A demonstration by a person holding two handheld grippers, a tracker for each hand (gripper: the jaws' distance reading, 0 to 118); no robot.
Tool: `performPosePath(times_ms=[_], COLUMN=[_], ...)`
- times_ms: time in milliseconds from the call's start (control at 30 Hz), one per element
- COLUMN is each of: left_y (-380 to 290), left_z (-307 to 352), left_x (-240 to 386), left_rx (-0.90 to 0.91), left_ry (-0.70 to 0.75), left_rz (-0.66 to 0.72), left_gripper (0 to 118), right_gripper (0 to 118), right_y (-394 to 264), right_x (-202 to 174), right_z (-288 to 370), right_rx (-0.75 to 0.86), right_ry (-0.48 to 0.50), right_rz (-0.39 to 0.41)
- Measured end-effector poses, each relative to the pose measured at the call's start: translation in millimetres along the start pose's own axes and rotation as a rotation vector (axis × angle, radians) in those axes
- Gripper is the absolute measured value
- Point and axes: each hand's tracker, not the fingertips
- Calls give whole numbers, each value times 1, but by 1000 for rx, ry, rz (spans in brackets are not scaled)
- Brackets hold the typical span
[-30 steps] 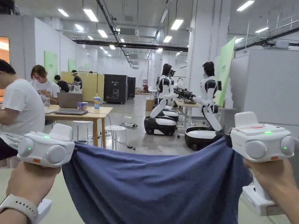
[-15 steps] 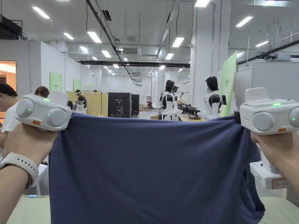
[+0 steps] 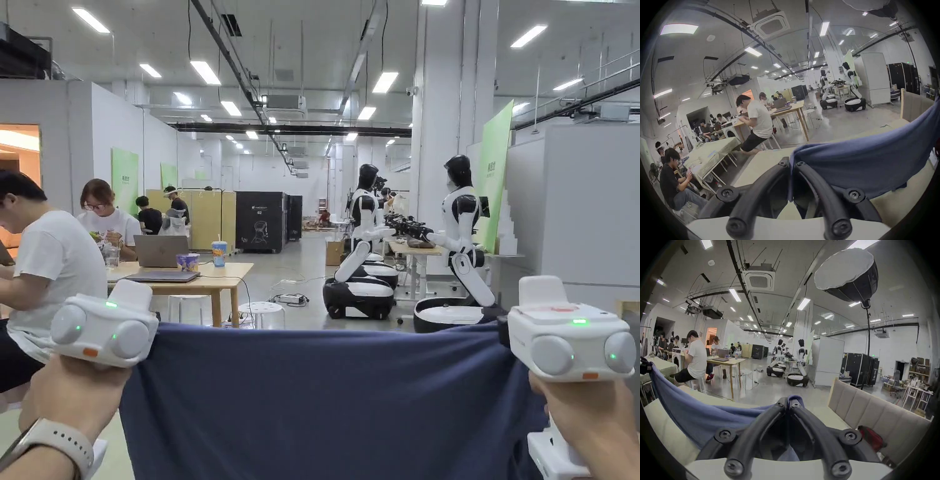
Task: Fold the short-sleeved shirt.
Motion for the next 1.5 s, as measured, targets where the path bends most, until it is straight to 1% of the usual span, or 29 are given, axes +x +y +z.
performPosePath(times_ms=[133,300,433,567,633,667,733,800,900,967,1000,1033,1067,1100,1133,1167,1200,1233,1267,1367,1400,1433,1467,1500], left_y=[-25,-72,-127,-196,-236,-259,-303,-347,-403,-420,-425,-425,-422,-414,-404,-391,-377,-366,-354,-333,-327,-324,-323,-321], left_z=[24,55,98,152,174,185,201,207,215,221,224,228,229,236,246,256,266,272,277,282,284,287,292,294], left_x=[-2,-8,-13,-15,-12,-10,-8,-4,-5,-5,-6,-6,-7,-6,-5,-5,-1,1,5,21,25,27,32,33], left_rx=[-10,-46,-82,-132,-153,-167,-242,-319,-403,-412,-406,-394,-376,-336,-278,-209,-154,-113,-66,0,17,37,46,48], left_ry=[-16,-37,-55,-90,-96,-93,-116,-161,-171,-180,-180,-188,-193,-177,-167,-166,-172,-183,-195,-243,-263,-275,-295,-310], left_rz=[11,14,21,28,2,17,33,2,82,109,114,122,121,101,82,91,105,121,136,115,107,110,110,103], left_gripper=[1,1,1,1,1,1,1,1,1,2,8,21,43,51,61,70,100,113,118,118,116,109,92,56], right_gripper=[2,2,2,2,2,2,2,2,2,3,9,26,57,67,77,85,108,115,116,115,109,93,69,25], right_y=[-17,-54,-103,-165,-202,-224,-263,-298,-336,-347,-349,-349,-347,-341,-339,-328,-316,-304,-291,-263,-259,-255,-253,-251], right_x=[3,3,1,-7,-8,-10,-12,-15,-16,-18,-16,-16,-17,-19,-17,-19,-23,-28,-33,-49,-52,-54,-57,-61], right_z=[31,86,146,196,220,231,247,263,278,287,287,290,295,300,295,299,304,308,313,325,331,335,339,341], right_rx=[-31,-80,-127,-201,-247,-278,-345,-410,-464,-481,-497,-497,-477,-445,-439,-428,-387,-348,-305,-219,-185,-160,-145,-137], right_ry=[4,9,32,66,92,103,123,139,153,158,170,180,189,178,168,185,222,246,260,299,311,327,321,312], right_rz=[3,51,87,165,165,168,182,184,178,162,150,137,135,138,119,77,25,-1,-16,-46,-61,-64,-59,-49])
